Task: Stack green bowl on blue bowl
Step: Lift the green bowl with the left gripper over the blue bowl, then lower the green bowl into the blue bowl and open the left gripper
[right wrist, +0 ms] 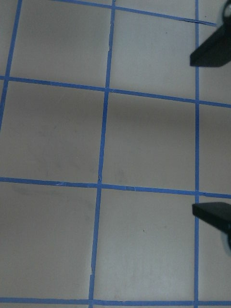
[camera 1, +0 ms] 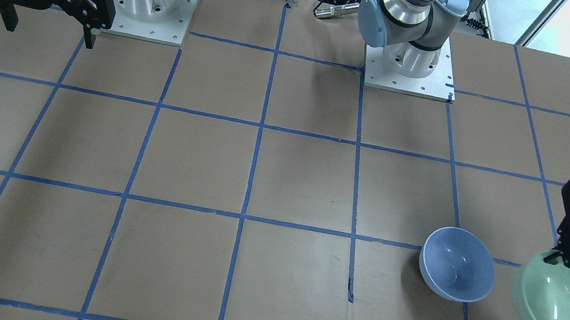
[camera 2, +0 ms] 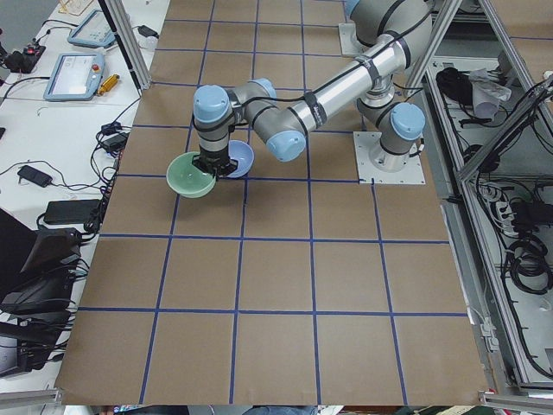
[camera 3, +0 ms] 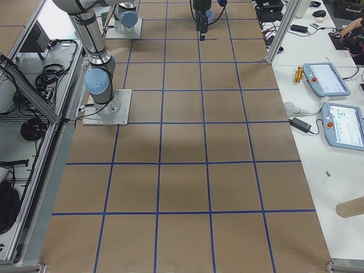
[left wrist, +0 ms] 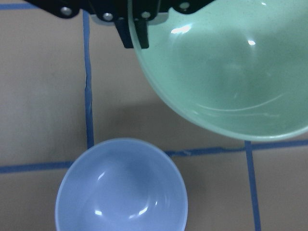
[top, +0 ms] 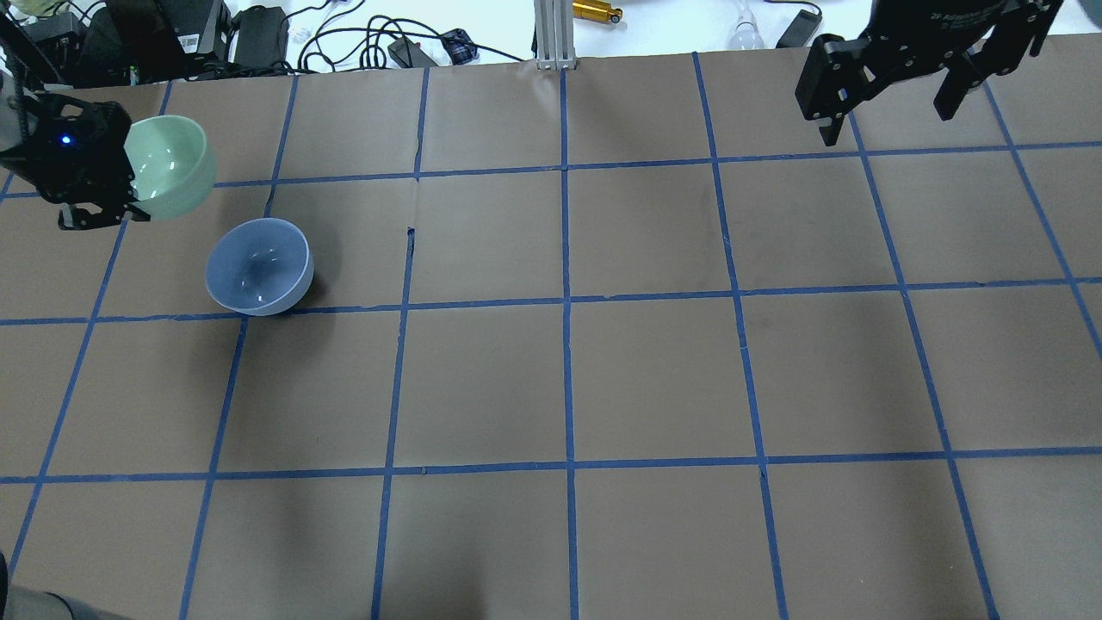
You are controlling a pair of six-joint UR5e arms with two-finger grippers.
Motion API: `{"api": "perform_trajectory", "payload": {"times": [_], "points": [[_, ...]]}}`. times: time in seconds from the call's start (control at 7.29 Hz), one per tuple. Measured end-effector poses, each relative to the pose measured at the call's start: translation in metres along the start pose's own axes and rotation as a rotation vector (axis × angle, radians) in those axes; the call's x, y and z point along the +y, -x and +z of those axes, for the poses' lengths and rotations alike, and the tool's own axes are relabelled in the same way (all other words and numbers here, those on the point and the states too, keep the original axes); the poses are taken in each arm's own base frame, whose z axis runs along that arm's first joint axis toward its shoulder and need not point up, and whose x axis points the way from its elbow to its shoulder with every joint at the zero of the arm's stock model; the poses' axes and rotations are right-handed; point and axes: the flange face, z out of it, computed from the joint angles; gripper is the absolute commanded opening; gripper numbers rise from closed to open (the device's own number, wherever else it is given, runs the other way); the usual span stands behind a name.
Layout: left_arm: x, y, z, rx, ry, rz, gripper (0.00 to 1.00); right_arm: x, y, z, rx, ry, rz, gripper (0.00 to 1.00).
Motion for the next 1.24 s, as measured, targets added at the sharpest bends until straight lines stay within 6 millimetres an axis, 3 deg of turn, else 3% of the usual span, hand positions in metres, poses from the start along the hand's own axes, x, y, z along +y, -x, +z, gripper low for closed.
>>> {"api": "perform_trajectory", "payload": {"times": [0.14, 0.41, 0.82, 1.24], "points": [[-0.025, -0.013, 0.009, 0.020, -0.014, -0.003, 0.00, 0.000, 0.000, 0.000, 0.000, 0.000, 0.000, 1.00], [-0.049, -0.035, 0.013, 0.034, -0.021, -0.006, 0.00, 0.000, 0.000, 0.000, 0.000, 0.000, 0.000, 1.00], [-0.062, -0.053, 0.021, 0.049, -0.027, -0.035, 0.00, 0.000, 0.000, 0.000, 0.000, 0.000, 0.000, 1.00], [-0.062, -0.055, 0.025, 0.054, -0.028, -0.039, 0.00, 0.000, 0.000, 0.000, 0.000, 0.000, 0.000, 1.00]]}}
